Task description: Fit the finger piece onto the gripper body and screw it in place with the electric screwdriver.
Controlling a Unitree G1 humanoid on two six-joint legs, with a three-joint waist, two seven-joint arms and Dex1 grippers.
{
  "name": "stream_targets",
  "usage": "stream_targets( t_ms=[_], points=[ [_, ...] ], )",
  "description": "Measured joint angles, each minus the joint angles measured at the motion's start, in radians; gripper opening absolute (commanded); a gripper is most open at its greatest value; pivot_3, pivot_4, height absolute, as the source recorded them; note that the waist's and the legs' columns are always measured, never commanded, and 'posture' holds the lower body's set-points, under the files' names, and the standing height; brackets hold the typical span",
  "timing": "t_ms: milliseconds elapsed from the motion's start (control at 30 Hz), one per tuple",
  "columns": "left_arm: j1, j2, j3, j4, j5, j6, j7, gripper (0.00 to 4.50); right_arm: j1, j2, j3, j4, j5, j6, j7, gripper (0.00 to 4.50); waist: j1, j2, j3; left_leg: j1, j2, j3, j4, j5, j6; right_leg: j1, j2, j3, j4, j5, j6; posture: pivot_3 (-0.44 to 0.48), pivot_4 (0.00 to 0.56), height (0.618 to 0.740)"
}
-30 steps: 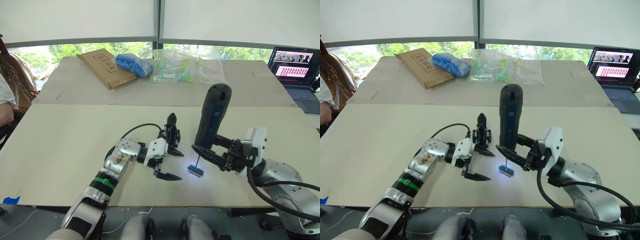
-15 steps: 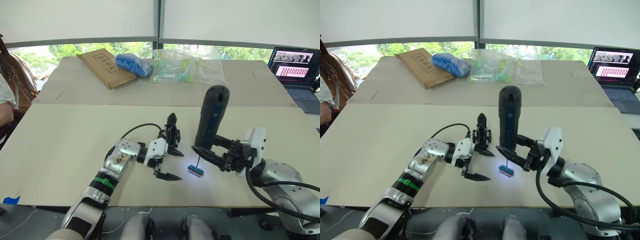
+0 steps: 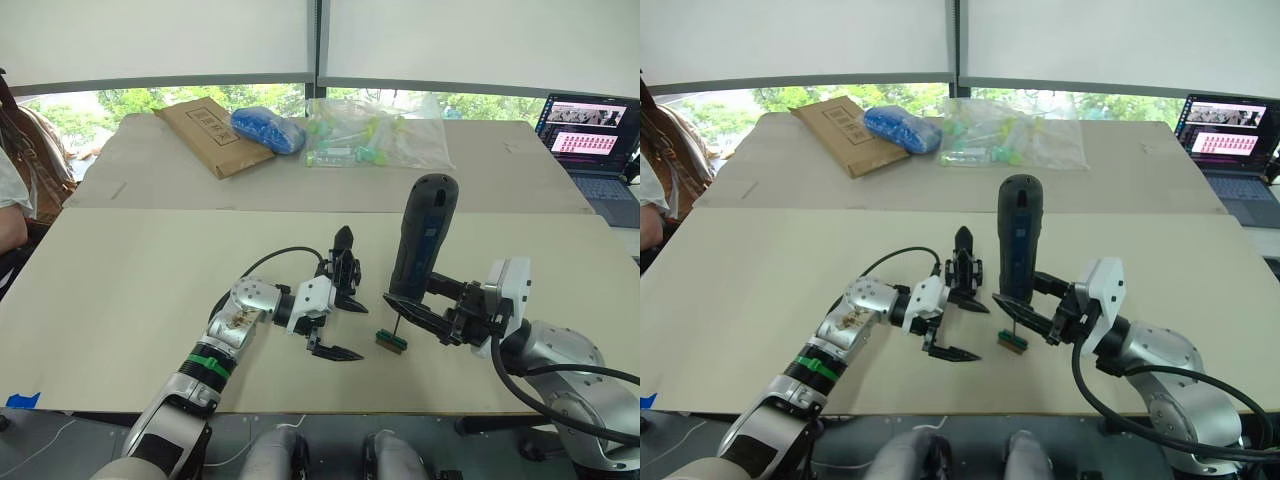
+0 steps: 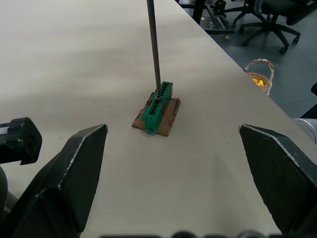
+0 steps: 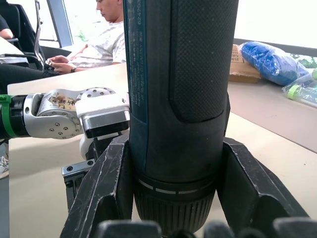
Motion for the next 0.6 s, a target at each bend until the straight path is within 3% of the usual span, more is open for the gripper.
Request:
stream_targets(
  t_ms=[600],
  points=[
    [0.000,0.000,0.000,0.000,0.000,-0.002,0.002,4.50,-0.002,0.001,0.000,0.005,0.000,-0.001,0.007,1.93,0.000,0.000,0.000,0.000,0.000,0.000,0.000,0.000,0.000,0.000,0.000,0.000,0.000,0.000,0.000,0.000,0.150,0.732]
  ],
)
